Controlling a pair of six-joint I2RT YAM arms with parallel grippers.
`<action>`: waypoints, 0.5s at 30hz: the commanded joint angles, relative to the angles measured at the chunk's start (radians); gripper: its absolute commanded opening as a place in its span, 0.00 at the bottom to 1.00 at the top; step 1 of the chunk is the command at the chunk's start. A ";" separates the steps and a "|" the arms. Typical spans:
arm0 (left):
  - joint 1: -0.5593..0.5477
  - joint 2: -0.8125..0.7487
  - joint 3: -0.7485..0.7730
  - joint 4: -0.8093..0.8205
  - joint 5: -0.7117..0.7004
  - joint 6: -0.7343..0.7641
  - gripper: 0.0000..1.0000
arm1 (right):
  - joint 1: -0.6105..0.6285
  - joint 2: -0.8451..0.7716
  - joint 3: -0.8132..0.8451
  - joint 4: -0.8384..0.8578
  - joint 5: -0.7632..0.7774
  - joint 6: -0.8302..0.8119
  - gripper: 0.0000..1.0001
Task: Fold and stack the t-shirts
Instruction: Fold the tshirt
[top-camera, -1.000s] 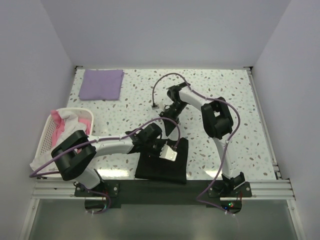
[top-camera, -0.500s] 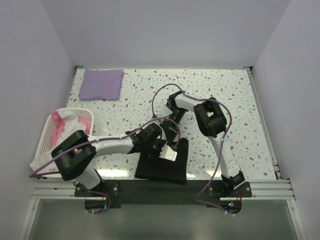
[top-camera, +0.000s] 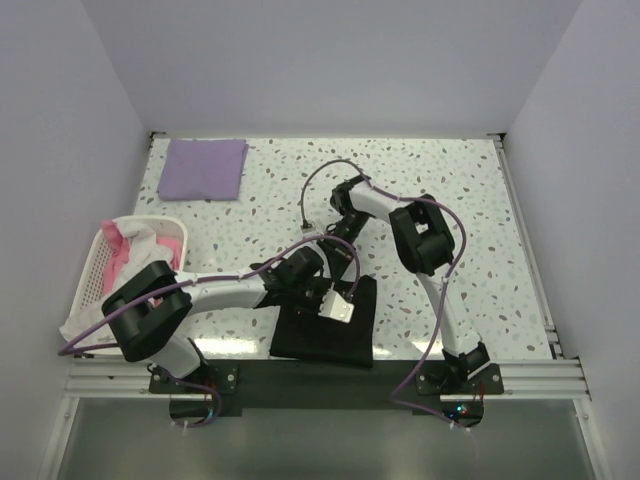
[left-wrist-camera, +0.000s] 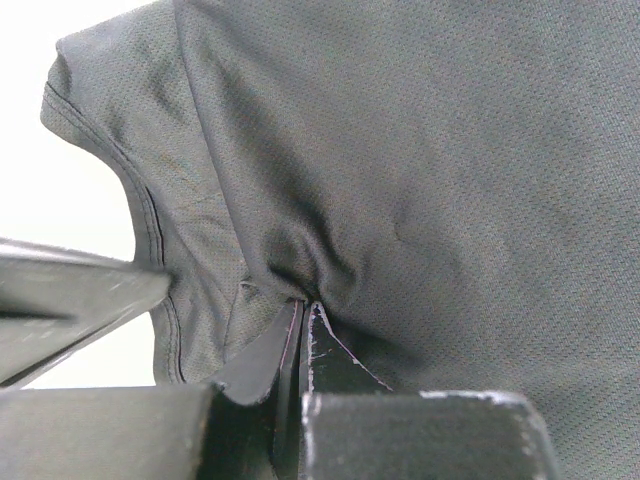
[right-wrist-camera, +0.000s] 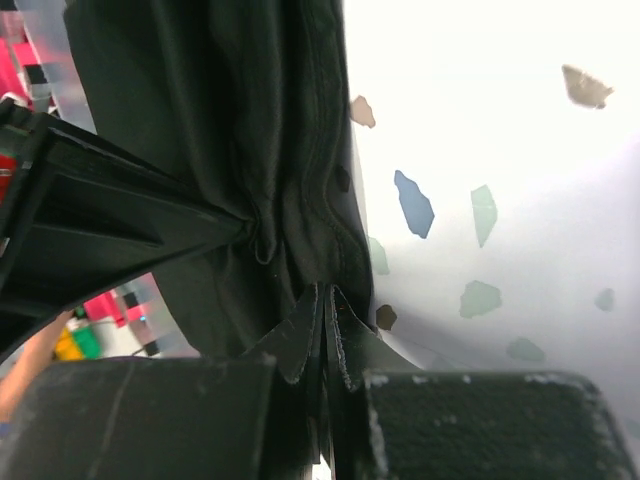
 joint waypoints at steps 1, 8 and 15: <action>-0.006 -0.031 -0.016 0.026 -0.004 -0.003 0.00 | -0.007 -0.095 0.046 -0.158 -0.022 -0.036 0.00; -0.006 -0.029 -0.022 0.032 -0.003 -0.004 0.00 | 0.007 -0.091 -0.014 -0.224 -0.030 -0.101 0.00; -0.006 -0.023 -0.015 0.030 -0.003 -0.004 0.00 | 0.027 -0.063 -0.039 -0.221 -0.031 -0.110 0.00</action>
